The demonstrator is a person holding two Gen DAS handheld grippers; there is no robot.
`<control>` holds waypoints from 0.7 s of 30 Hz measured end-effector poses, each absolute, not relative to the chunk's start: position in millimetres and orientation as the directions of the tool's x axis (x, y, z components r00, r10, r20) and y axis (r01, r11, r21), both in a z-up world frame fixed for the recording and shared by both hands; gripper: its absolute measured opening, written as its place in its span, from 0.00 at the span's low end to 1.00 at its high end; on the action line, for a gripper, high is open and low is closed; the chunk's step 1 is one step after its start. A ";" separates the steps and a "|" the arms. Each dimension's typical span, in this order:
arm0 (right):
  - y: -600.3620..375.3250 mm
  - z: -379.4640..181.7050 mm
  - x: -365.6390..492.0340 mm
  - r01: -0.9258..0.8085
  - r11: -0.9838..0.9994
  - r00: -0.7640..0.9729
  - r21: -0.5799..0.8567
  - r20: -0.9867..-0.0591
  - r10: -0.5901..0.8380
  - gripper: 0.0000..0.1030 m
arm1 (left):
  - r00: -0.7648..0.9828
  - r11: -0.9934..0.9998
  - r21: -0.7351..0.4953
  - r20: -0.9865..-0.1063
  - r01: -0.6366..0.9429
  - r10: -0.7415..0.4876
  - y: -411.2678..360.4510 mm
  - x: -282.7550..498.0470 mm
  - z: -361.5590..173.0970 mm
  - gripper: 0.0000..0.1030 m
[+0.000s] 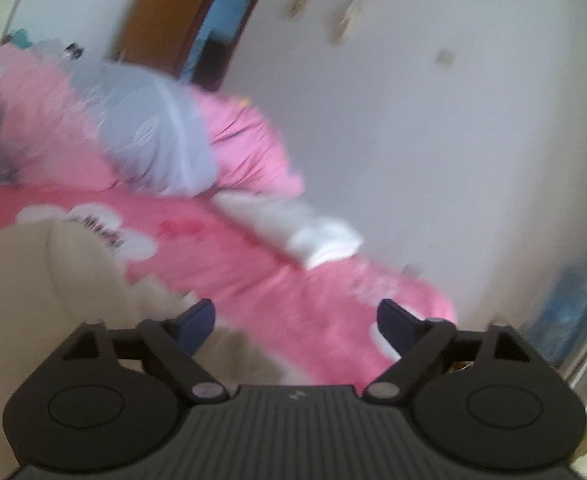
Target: Fold clothes
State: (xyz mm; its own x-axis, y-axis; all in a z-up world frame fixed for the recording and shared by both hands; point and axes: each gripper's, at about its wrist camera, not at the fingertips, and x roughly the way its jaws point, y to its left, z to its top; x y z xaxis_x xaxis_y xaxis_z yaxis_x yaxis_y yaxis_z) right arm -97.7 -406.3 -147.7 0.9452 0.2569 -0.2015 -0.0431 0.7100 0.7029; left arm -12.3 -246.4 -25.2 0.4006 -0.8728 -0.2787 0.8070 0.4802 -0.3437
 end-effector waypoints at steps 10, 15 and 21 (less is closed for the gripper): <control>-411.1 -146.9 -107.4 -0.025 0.679 0.956 0.733 -0.181 0.230 0.37 | 0.627 0.665 -0.412 -0.246 0.623 -0.739 -147.9 4.2 -12.7 0.89; -407.5 -134.7 -124.6 -0.069 0.647 0.957 0.759 -0.133 0.258 0.53 | 0.745 0.818 -0.390 -0.366 0.422 -0.558 -95.8 16.7 -38.8 0.89; -401.3 -125.9 -126.2 -0.159 0.485 0.921 0.860 -0.047 0.386 0.74 | 0.721 0.836 -0.417 -0.447 0.356 -0.529 -81.6 17.5 -82.0 0.88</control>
State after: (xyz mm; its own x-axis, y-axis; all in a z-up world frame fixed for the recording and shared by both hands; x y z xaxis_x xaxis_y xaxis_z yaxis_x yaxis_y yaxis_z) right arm -126.2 -401.3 -125.9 0.9215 0.3855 -0.0468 -0.1595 0.4855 0.8596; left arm 17.5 -81.6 -82.0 0.7211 -0.5293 -0.4470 0.3556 0.8365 -0.4170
